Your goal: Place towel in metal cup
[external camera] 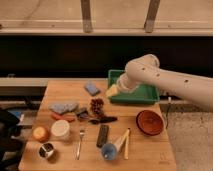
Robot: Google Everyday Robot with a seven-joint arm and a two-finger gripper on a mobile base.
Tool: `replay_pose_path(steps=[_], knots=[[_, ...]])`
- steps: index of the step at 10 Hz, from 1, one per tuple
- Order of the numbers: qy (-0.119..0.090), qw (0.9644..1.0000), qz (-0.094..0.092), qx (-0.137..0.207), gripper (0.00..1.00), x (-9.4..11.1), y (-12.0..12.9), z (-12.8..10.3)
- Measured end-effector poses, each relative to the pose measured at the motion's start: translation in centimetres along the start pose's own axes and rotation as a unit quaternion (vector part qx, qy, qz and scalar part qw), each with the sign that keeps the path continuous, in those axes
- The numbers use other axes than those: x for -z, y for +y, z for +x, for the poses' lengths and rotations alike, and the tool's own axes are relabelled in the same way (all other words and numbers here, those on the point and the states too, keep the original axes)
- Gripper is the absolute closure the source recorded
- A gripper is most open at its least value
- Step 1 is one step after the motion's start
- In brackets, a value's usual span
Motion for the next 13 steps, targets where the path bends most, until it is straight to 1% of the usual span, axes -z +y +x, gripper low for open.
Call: replay_pose_path(steps=[1, 2, 3, 4, 5, 6, 7, 9, 11, 12, 13], knots=[[0.001, 0.9997, -0.013, 0.021, 0.2, -0.7, 2.6, -0.7], [0.002, 0.9984, -0.03, 0.048, 0.2, -1.5, 5.8, -1.4], [0.002, 0.997, -0.04, 0.066, 0.2, -2.0, 7.9, -2.0], [0.0, 0.9944, -0.056, 0.09, 0.2, -2.5, 10.7, -2.9], [-0.002, 0.9909, -0.074, 0.112, 0.2, -2.8, 13.4, -3.7], [-0.005, 0.9886, -0.086, 0.124, 0.2, -2.8, 15.1, -4.1], [-0.005, 0.9892, -0.083, 0.121, 0.2, -2.8, 14.6, -4.0], [-0.005, 0.9889, -0.084, 0.123, 0.2, -2.8, 14.9, -4.1], [0.001, 0.9899, -0.075, 0.12, 0.2, -3.0, 14.4, -4.0], [0.007, 0.9898, -0.074, 0.122, 0.2, -4.1, 14.6, -4.2], [0.009, 0.9891, -0.079, 0.124, 0.2, -5.3, 15.2, -4.6]])
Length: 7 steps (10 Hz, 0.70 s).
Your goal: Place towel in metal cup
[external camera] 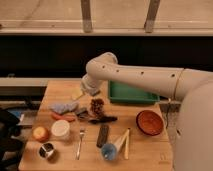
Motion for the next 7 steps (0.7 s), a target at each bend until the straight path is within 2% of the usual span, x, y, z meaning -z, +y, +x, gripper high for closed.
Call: replay_pose_path(steps=[2, 4, 5, 7], knots=[[0.006, 0.9999, -0.014, 0.006, 0.2, -3.0, 0.7, -2.0], [0.019, 0.9991, -0.034, 0.014, 0.2, -7.3, 1.7, -4.1], [0.028, 0.9986, -0.042, 0.014, 0.2, -9.5, 1.7, -4.4], [0.061, 0.997, -0.043, 0.02, 0.2, -13.3, 2.6, -4.2]])
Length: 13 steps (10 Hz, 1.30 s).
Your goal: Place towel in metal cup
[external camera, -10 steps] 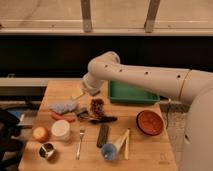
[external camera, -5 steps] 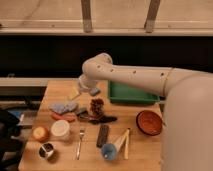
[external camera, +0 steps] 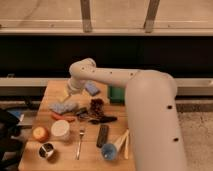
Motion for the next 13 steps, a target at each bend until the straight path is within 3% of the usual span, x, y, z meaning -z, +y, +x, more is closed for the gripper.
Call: replay_pose_path(steps=[6, 8, 13], knots=[[0.012, 0.9998, 0.011, -0.009, 0.2, -0.7, -0.4, 0.5], [0.023, 0.9995, 0.019, -0.015, 0.2, -2.1, -0.5, 1.0], [0.034, 0.9992, 0.005, -0.022, 0.2, -3.5, -0.8, 1.4]])
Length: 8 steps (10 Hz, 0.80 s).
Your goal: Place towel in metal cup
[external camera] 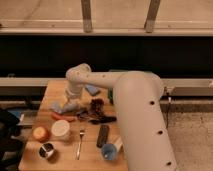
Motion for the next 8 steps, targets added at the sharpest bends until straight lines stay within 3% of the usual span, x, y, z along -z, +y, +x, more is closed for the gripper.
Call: replay_pose_path(steps=[4, 8], knots=[[0.012, 0.9993, -0.035, -0.003, 0.21, -3.0, 0.8, 0.4], [0.011, 0.9992, -0.039, -0.005, 0.57, -2.8, 0.6, 0.8]])
